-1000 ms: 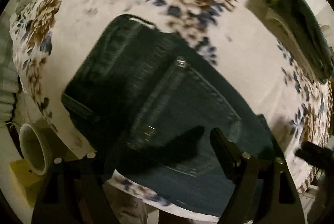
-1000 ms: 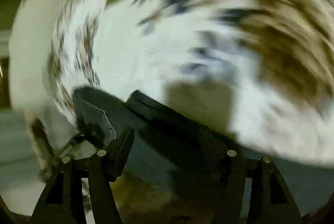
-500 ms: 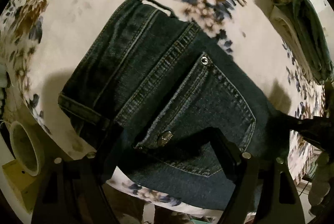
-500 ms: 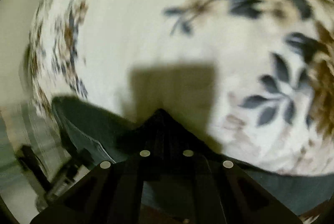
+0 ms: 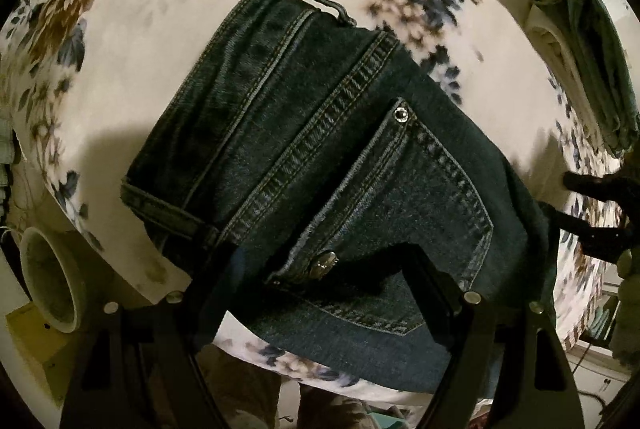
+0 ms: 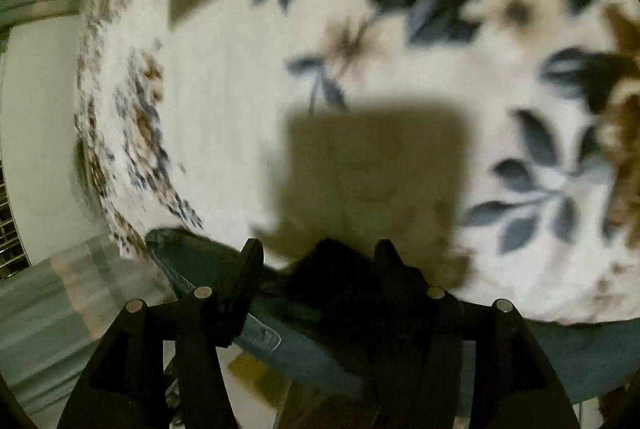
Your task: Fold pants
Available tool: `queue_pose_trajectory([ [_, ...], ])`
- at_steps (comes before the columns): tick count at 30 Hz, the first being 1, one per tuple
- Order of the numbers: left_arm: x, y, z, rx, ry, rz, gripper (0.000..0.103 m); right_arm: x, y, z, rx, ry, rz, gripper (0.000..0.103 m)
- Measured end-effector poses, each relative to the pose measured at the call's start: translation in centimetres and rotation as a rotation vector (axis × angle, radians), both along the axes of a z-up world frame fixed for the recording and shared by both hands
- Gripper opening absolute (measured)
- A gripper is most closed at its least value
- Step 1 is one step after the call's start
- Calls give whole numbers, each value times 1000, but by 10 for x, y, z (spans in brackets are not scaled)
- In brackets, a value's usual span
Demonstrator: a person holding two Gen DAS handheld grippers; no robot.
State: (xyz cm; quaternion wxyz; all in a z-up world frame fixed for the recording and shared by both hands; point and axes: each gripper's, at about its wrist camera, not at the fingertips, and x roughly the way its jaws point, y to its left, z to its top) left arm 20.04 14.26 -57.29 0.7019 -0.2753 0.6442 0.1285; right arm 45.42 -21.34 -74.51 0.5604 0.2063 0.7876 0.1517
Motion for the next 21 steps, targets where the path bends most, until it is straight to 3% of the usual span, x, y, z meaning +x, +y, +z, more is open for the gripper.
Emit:
queue_pose_trajectory([
  [2,3,-8,-2,3,3,-2,80,-2,19,-15,-33,53,84,55],
  [3,3,-9,-2,3,3,-7,80,-5,26,-22,-65,72,128,41],
  [4,2,-10,-2,3,3,-14,80,-8,29,-24,-88,71,144,20],
  [8,2,-8,-2,0,2,-30,80,-8,17,2,-143,-12,52,8],
  [12,-7,-5,-3,-22,0,-20,80,-12,2,27,-135,-84,-49,7],
  [15,-10,-3,-1,-37,-9,-10,80,-8,-11,9,-103,-40,-145,7],
  [18,-21,7,9,-70,-12,33,80,-7,-14,-12,-75,6,-155,9],
  [19,-27,12,13,-79,-7,54,80,-8,-19,-5,-70,-14,-167,19],
  [20,-32,18,16,-95,-9,76,80,-11,-25,8,-72,-50,-172,38],
  [21,-39,24,20,-112,-12,107,80,-16,-28,22,-58,-86,-188,49],
])
